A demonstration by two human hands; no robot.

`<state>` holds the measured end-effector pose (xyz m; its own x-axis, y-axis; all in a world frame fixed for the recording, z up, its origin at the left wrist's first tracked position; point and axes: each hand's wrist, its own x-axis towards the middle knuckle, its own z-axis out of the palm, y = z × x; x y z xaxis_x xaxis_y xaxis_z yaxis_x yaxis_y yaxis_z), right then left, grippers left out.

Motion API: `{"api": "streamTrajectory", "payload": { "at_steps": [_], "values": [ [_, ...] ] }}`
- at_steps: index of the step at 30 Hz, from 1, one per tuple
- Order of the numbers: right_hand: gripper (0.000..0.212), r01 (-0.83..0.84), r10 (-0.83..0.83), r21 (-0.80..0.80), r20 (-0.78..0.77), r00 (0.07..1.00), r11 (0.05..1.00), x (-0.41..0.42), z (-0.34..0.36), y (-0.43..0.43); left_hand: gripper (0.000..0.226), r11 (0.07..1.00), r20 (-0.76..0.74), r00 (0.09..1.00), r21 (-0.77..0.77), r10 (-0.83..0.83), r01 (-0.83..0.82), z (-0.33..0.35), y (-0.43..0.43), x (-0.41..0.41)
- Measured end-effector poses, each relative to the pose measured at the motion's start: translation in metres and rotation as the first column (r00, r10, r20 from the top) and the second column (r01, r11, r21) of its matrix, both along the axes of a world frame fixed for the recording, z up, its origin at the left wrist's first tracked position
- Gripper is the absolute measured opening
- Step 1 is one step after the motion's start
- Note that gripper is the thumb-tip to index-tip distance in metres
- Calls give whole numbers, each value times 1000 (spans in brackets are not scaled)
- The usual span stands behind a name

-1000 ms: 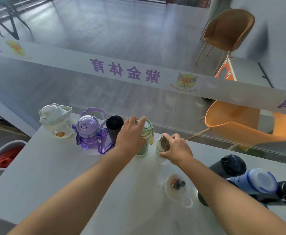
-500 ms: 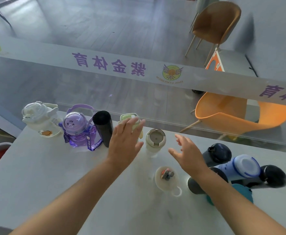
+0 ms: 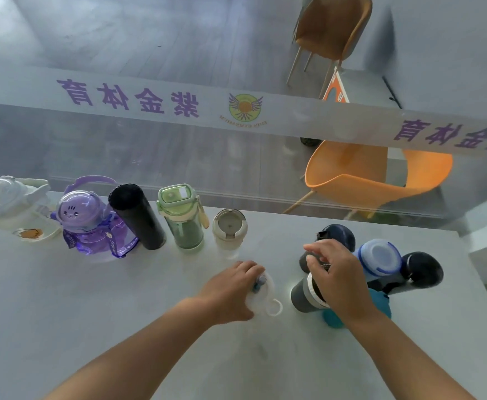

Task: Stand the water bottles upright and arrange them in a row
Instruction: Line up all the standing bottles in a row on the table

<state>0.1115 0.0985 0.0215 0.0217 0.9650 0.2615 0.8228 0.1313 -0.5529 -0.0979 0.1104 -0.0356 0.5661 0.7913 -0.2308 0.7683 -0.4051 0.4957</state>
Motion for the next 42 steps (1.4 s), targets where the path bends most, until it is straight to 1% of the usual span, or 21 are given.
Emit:
{"api": "streamTrajectory", "payload": {
  "at_steps": [2, 4, 8, 11, 14, 17, 20, 22, 24, 27, 28, 31, 34, 37, 42],
  "values": [
    [16, 6, -5, 11, -7, 1000, 1000, 8, 0, -2, 68, 998, 17, 998, 35, 54, -55, -1, 2, 9],
    [15, 15, -15, 15, -18, 1000, 1000, 15, 1, -3, 69, 988, 48, 990, 73, 130, -134, -1, 6, 20],
    [15, 28, -27, 26, -27, 999, 999, 25, 2, -1, 65, 935, 145, 944, 156, 298, -319, -1, 17, 47],
    [14, 19, -19, 30, -15, 1000, 999, 28, 2, 2, 68, 898, 175, 904, 143, 391, -416, -9, 23, 62],
    [15, 6, -6, 33, -8, 1000, 999, 30, 1, 6, 76, 879, 152, 879, 94, 452, -468, -13, 24, 70],
    [14, -6, 7, 44, -17, 1000, 999, 32, 0, 11, 84, 885, 136, 884, 75, 447, -460, -8, 21, 73],
    [13, -14, 16, 49, -37, 999, 999, 31, -2, 13, 92, 899, 143, 908, 147, 394, -414, 1, 16, 68],
    [14, -14, 16, 51, -48, 999, 999, 31, -2, 13, 92, 919, 111, 952, 250, 286, -305, 5, 19, 65],
    [13, -16, 19, 57, -45, 999, 998, 31, -1, 13, 87, 930, 18, 987, 332, 161, -158, 5, 26, 63],
    [13, -30, 33, 61, -35, 999, 998, 33, 0, 15, 82, 905, -103, 993, 425, 54, -5, 3, 38, 60],
    [14, -31, 33, 57, -35, 999, 998, 35, 1, 16, 78, 905, -123, 992, 426, 41, 15, 2, 39, 60],
    [16, -12, 14, 48, -42, 999, 999, 39, 1, 17, 64, 933, -80, 995, 359, 56, -24, -3, 40, 58],
    [15, -1, 3, 46, -42, 999, 999, 42, 0, 18, 58, 924, -35, 989, 363, 141, -119, -8, 41, 59],
    [15, -3, 4, 50, -38, 999, 999, 44, -3, 18, 47, 920, 18, 977, 335, 210, -204, -8, 43, 64],
    [15, 1, 1, 55, -37, 999, 998, 48, -4, 20, 45, 908, 41, 960, 314, 278, -276, -9, 50, 73]
  ]
}}
